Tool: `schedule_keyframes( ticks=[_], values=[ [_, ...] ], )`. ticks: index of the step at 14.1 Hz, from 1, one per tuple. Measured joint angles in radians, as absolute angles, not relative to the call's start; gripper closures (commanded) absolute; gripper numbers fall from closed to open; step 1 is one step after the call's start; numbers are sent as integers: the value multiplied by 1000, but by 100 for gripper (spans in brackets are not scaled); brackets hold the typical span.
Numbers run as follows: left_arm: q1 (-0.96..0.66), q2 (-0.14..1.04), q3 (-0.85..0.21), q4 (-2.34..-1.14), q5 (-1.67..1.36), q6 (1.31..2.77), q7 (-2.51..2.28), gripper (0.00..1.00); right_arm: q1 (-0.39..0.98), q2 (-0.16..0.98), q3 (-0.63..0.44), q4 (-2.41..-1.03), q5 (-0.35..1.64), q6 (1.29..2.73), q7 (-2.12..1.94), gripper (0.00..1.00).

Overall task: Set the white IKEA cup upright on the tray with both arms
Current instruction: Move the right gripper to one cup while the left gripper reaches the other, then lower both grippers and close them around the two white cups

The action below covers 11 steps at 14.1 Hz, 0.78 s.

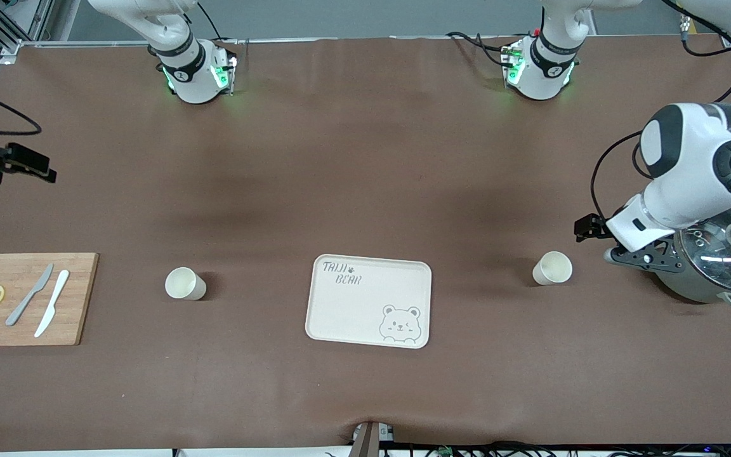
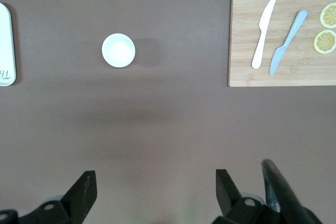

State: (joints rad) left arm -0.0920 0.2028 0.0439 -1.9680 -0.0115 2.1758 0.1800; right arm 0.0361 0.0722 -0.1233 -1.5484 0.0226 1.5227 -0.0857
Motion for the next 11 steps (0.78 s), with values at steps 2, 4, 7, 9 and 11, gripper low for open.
schedule_keyframes(
  ticks=[2,4,7,9,11],
  values=[
    [-67,211,45,-2031,-11,2264,219,0,42,96,-121,-1549,28,1556,-86,0],
    [-46,237,45,-2052,-11,2319,246,0,63,124,-114,-1557,58,1606,-86,0],
    [-40,284,43,-2053,-11,2379,253,0,112,210,-110,-1565,122,1745,-84,0],
    [-44,314,40,-2053,-11,2415,253,0,137,287,-110,-1566,130,1855,-84,0],
    [-49,335,39,-2051,-11,2441,253,0,150,356,-109,-1566,132,1930,-92,0]
  ],
)
